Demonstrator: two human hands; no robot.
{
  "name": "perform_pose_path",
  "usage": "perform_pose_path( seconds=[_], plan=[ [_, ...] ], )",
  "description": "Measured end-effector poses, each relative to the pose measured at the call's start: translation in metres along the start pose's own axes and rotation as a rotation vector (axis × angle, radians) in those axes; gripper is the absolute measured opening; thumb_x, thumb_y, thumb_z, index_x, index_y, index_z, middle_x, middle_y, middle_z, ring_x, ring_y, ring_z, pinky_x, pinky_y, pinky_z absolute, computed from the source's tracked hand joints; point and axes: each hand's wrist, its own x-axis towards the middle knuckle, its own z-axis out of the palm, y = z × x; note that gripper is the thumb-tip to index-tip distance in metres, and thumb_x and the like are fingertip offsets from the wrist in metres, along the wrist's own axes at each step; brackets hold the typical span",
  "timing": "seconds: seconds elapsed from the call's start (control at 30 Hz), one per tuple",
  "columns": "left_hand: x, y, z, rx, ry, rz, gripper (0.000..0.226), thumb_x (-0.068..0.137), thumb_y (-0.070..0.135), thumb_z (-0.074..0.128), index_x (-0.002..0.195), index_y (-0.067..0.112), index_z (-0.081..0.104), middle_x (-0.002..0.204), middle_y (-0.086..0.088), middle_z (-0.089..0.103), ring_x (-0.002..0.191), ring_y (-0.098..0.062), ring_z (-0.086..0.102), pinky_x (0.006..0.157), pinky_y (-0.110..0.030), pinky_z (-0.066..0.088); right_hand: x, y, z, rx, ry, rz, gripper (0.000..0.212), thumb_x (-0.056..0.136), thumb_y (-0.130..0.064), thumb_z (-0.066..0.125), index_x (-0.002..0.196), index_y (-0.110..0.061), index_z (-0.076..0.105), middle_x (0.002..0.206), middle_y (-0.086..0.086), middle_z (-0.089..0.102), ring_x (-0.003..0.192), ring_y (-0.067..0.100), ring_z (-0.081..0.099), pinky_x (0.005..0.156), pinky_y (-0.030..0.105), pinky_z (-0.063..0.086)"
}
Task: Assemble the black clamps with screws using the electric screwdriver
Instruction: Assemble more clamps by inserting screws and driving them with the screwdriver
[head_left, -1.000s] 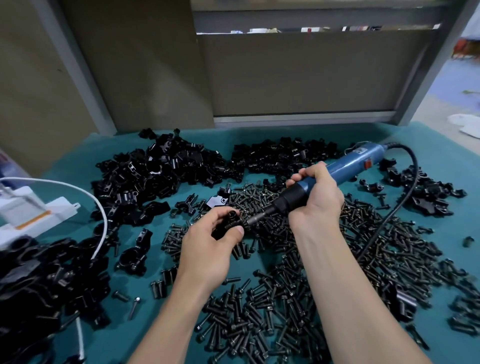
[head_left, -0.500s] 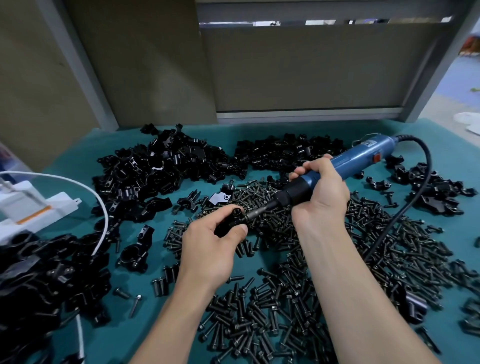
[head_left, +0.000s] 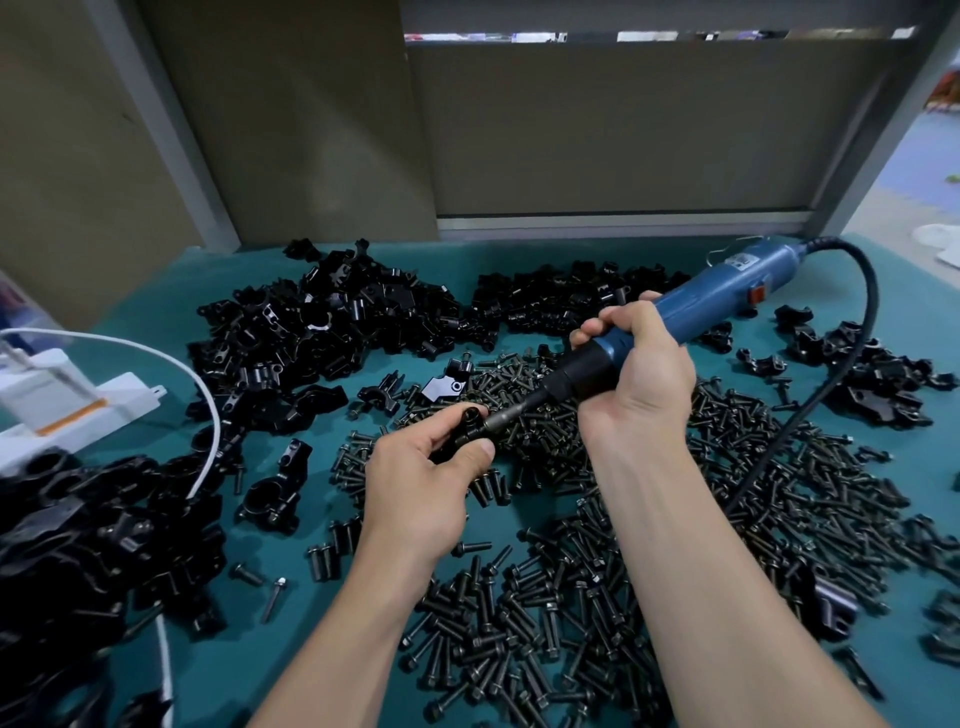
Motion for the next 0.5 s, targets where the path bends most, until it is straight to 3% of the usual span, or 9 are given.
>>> perform_pose_path(
  seconds=[0.1,0.27,0.43,0.5],
  plan=[
    [-0.0012,0.0022,-0.0012,-0.012,-0.012,0.000,0.040,0.089,0.007,0.081,0.102,0.044,0.077,0.091,0.021,0.078,0.068,0.003,0.063,0.063,-0.003,0.047,-0.0014,0.0016,0.0008,-0.006,-0.017,0.000,0.035,0.084,0.017,0.053,0.102,-0.013,0.053,0.068,0.005,0.058,0.053,0.018,0.056,0.055,0.031,0.051],
    [-0.0010,0.0049,-0.0017,-0.010,-0.025,-0.013,0.043,0.087,0.007,0.082,0.097,0.048,0.076,0.096,0.027,0.077,0.091,0.009,0.069,0.075,-0.002,0.046,-0.0023,0.0015,0.0009,-0.006,-0.028,0.000,0.035,0.082,0.017,0.053,0.101,-0.013,0.053,0.070,0.006,0.058,0.054,0.018,0.056,0.055,0.031,0.052],
    [-0.0006,0.0048,-0.0021,0.004,-0.013,-0.017,0.040,0.085,0.007,0.084,0.110,0.038,0.080,0.094,0.026,0.078,0.083,0.009,0.069,0.074,-0.005,0.047,-0.0017,0.0014,0.0011,0.010,-0.012,0.017,0.036,0.083,0.017,0.053,0.101,-0.013,0.054,0.069,0.005,0.058,0.054,0.018,0.056,0.054,0.030,0.051],
    [-0.0017,0.0054,-0.0021,0.026,-0.010,-0.018,0.043,0.084,0.009,0.086,0.111,0.042,0.079,0.094,0.027,0.077,0.079,0.007,0.069,0.071,-0.008,0.050,-0.0015,0.0005,-0.0006,0.015,-0.004,0.023,0.035,0.083,0.017,0.053,0.099,-0.014,0.055,0.069,0.005,0.059,0.054,0.017,0.056,0.053,0.030,0.051]
  ],
)
